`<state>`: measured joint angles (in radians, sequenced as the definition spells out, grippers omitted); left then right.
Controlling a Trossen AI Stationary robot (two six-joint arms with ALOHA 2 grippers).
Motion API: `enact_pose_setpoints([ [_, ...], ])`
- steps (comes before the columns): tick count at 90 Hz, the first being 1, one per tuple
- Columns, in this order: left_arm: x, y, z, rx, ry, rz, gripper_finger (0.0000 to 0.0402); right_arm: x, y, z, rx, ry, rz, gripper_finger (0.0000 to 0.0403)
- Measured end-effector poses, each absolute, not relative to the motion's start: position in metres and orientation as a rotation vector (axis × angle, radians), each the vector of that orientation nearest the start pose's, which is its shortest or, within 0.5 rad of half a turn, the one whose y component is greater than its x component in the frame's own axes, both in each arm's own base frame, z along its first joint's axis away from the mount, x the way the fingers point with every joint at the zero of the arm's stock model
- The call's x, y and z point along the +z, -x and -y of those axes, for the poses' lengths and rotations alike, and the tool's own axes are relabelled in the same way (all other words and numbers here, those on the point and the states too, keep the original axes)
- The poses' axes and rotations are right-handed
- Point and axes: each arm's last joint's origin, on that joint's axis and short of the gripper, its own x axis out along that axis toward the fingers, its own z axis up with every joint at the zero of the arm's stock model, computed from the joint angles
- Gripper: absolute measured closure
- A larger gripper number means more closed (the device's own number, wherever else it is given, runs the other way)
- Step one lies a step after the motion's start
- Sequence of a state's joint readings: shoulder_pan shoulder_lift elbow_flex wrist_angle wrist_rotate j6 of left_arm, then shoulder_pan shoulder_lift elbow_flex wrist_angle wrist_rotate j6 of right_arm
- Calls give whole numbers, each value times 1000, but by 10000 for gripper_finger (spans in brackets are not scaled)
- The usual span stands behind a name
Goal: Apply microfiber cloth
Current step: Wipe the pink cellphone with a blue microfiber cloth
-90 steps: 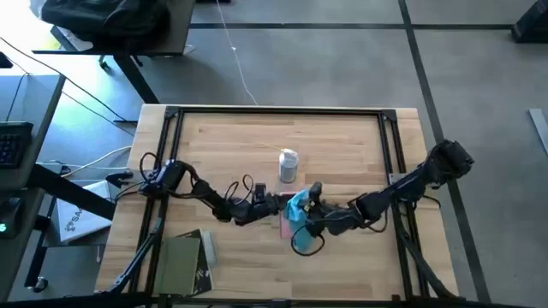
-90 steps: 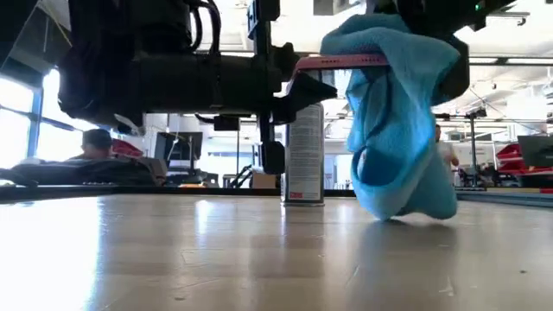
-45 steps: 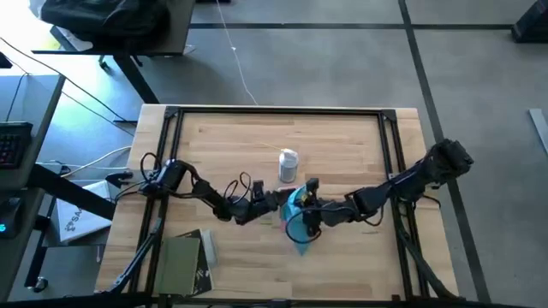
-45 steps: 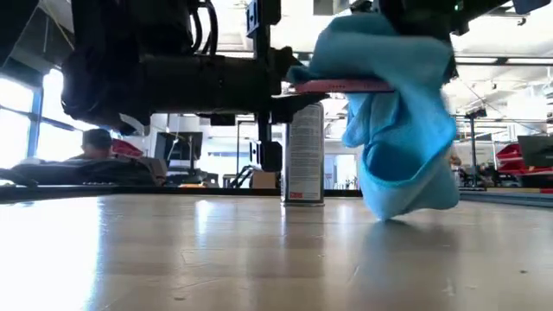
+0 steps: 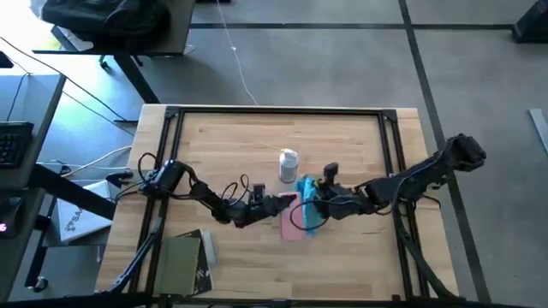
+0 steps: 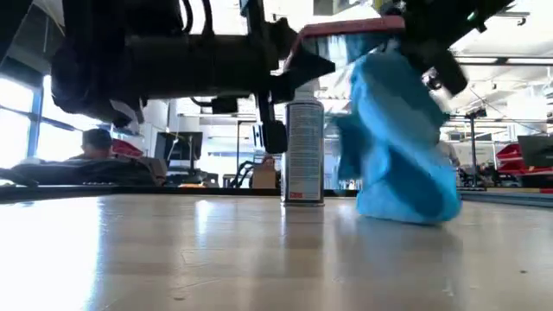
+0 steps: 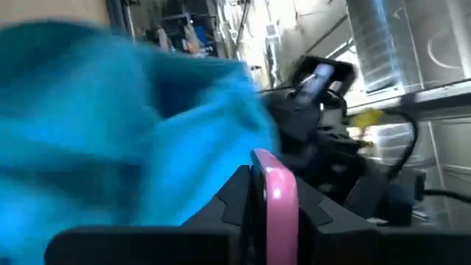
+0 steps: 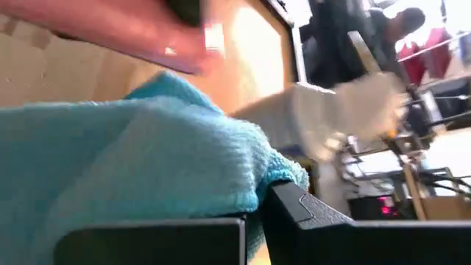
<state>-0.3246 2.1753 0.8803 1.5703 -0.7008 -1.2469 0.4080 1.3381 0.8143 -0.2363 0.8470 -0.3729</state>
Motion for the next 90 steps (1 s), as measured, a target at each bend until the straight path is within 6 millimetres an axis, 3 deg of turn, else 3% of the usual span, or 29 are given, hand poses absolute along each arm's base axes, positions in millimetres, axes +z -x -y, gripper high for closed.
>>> enact_pose_setpoints([
  [22,124,-369,99,220,1362,466,376,240,-256,-104,-209,863,-567,403],
  [55,122,-368,97,235,1394,481,376,199,-289,-126,-155,913,-522,403],
  [90,124,-370,86,253,1456,536,376,197,-276,-162,-74,688,-427,403],
])
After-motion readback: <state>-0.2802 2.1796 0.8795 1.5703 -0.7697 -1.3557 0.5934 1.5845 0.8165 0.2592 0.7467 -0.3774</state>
